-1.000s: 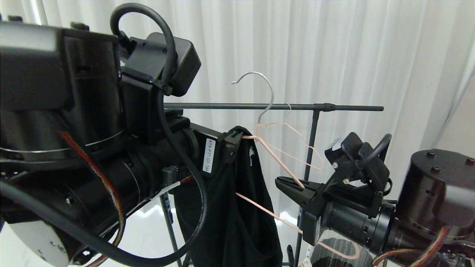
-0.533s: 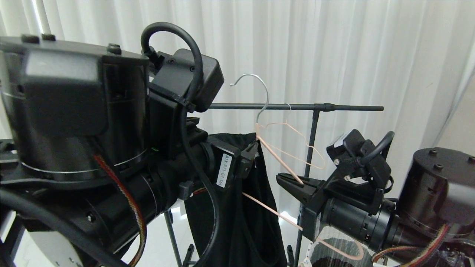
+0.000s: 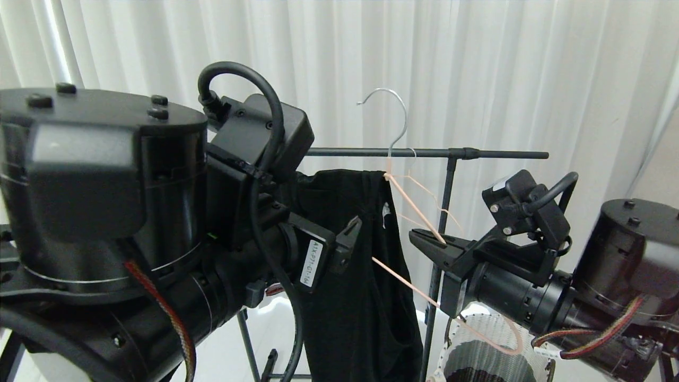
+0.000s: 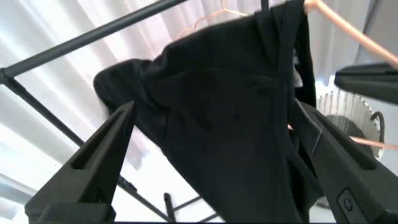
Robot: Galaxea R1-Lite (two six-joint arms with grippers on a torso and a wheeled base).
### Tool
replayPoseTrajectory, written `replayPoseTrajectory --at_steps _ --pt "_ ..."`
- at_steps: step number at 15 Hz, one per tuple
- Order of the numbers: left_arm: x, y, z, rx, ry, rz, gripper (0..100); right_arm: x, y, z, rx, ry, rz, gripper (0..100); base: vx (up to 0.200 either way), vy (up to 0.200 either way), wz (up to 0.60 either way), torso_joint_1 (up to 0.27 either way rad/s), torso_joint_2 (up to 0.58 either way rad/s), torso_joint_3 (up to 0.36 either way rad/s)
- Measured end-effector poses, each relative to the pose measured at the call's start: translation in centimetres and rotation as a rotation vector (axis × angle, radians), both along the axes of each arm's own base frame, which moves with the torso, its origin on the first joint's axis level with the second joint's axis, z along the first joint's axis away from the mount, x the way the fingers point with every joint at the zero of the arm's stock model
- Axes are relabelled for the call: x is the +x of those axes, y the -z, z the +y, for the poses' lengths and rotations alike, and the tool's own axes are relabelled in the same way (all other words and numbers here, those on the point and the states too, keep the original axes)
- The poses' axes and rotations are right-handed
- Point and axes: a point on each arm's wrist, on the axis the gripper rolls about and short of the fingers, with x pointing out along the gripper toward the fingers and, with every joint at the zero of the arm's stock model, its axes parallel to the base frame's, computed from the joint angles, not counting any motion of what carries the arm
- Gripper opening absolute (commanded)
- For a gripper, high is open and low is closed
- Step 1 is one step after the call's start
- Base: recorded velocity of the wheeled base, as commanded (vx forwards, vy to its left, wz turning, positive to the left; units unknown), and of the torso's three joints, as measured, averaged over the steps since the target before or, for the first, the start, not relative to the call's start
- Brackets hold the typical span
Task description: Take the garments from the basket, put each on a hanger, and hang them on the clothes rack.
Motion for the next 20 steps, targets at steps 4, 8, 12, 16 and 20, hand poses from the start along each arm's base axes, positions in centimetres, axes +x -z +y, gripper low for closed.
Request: replayPoseTrajectory --at_steps 4,8,12,16,20 --pt "-0.6 1.2 1.5 0.025 0.003 0.026 100 -0.3 0.5 -0.9 -0.01 0.009 0.008 0 0.0 0.0 0.0 0.0 0.0 0.0" --pt "-3.1 1.9 5.5 0.029 0.22 0.041 100 -2.1 2.9 -3.3 -0.022 -0.009 -0.015 0 0.0 0.0 0.0 0.0 0.0 0.0" --pt "-6.1 4.4 9.0 0.11 0.489 0.02 100 -4.2 5.0 -4.8 -0.107 -0.184 -0.083 0 0.0 0.0 0.0 0.0 0.0 0.0" --pt "-7.0 5.9 9.6 0.156 0.672 0.019 100 -5.9 5.7 -4.0 -0.137 -0.313 -0.094 0 0.0 0.0 0.0 0.0 0.0 0.0" --pt "-6.9 7.2 9.2 0.156 0.756 0.093 100 -7.2 6.0 -2.7 -0.138 -0.398 -0.175 0 0.0 0.0 0.0 0.0 0.0 0.0"
